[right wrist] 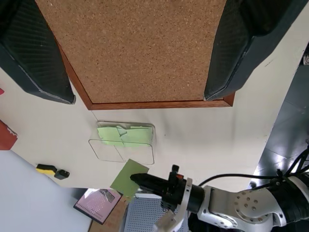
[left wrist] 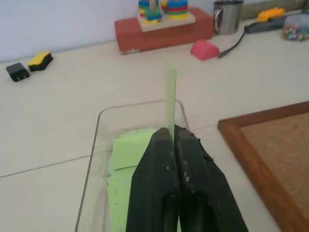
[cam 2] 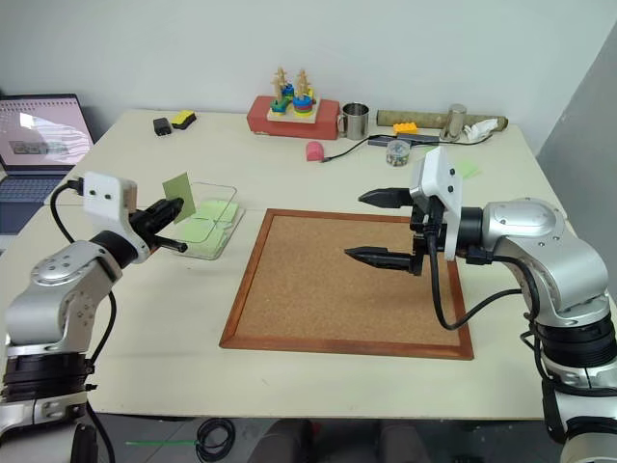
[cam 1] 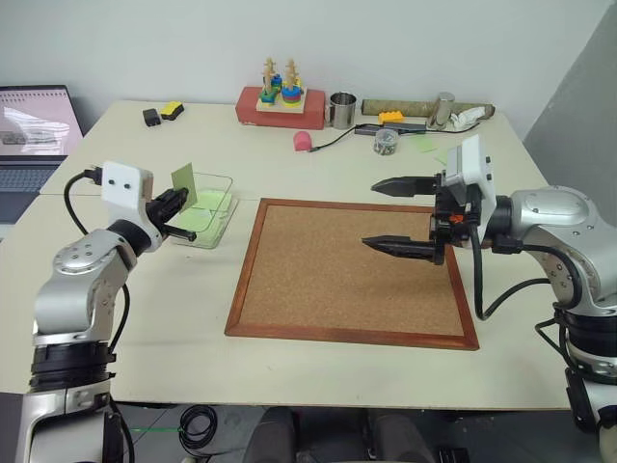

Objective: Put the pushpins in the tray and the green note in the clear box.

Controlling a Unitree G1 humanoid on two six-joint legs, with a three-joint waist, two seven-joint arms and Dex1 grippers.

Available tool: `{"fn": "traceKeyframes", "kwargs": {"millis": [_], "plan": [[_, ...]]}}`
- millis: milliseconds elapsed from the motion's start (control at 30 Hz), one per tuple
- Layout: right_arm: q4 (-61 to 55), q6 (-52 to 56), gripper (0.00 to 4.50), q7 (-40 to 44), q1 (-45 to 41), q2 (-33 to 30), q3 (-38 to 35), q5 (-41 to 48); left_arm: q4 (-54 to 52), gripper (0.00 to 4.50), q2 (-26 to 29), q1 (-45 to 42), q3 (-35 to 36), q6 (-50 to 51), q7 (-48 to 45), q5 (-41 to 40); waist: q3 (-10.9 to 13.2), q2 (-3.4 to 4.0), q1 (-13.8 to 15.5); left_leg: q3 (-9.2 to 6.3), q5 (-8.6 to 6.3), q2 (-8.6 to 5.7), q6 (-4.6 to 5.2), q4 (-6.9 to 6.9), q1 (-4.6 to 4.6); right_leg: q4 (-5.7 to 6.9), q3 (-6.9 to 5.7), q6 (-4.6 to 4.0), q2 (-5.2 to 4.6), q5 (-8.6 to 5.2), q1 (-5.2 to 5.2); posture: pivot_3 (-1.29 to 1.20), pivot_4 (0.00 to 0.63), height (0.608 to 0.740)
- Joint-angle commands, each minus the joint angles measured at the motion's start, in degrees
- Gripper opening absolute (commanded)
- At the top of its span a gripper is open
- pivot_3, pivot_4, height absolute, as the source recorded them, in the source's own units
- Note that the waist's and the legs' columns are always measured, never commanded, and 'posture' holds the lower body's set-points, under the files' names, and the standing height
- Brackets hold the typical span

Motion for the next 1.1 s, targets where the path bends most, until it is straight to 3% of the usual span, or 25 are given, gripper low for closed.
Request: {"fn": "traceKeyframes", "kwargs": {"millis": [33,500,700,767,867,967,1100], "plan": [[-1.02,-0.34,4.5,-1.14,-1.93,0.5,-0.49,0.22,2.65,0.42,-0.51,-3.24,-0.93,-1.24,-0.25,2.22,0.01,-0.02,-0.16,0.0,0.0,0.02,0.0,0.0,-0.01,0.01,-0.01,0.0,0.02,0.0,-0.01,0.0,0.15,0.74],[0.22,-1.41,4.5,-1.85,-1.18,-0.85,-0.56,-1.43,1.63,3.04,0.77,-3.12,-0.07,-0.1,-1.34,4.29,0.01,-0.02,-0.3,0.02,0.0,0.03,0.0,0.04,-0.38,0.22,0.01,-0.02,0.01,0.02,-0.52,0.0,0.15,0.74],[1.1,-2.65,4.5,-1.27,0.93,-3.49,-3.11,-2.72,-3.44,4.22,6.04,-0.06,0.6,1.19,-4.66,5.36,0.01,-0.02,-0.34,0.0,0.0,0.03,0.0,0.03,-0.41,0.21,0.0,-0.02,0.0,0.02,-0.54,0.0,0.15,0.74],[1.52,-3.85,4.5,-1.09,2.45,-5.21,-4.19,-3.57,-5.44,4.22,9.04,1.51,0.44,1.56,-7.98,5.23,0.02,-0.03,-0.38,0.01,0.0,0.03,0.0,0.01,-0.43,0.19,0.0,-0.02,0.0,0.02,-0.56,0.0,0.15,0.74],[2.31,-5.79,4.5,0.82,6.61,-9.94,-8.46,-4.13,-12.91,4.22,17.98,9.84,0.63,0.3,-20.2,4.27,0.06,-0.1,-0.44,0.03,0.0,0.05,0.0,-0.02,-0.46,0.15,0.0,-0.03,0.0,0.02,-0.59,0.0,0.15,0.74],[3.65,-8.07,4.5,5.74,12.61,-16.34,-13.42,-4.21,-17.1,4.22,23.93,18.71,7.34,1.1,-30.24,0.39,0.1,0.04,-0.44,0.14,-0.01,0.14,-0.01,-0.1,-0.52,0.11,0.07,-0.05,-0.15,0.0,-0.67,0.0,0.15,0.74],[5.64,-9.74,4.5,11.88,20.35,-22.74,-19.21,-4.05,-14.52,4.22,27.59,27.06,15.37,-0.08,-38.21,0.69,0.13,0.03,-0.31,0.17,-0.01,0.14,0.0,-0.06,-0.55,0.13,0.0,-0.1,-0.12,-0.05,-0.72,0.0,0.15,0.74]]}}
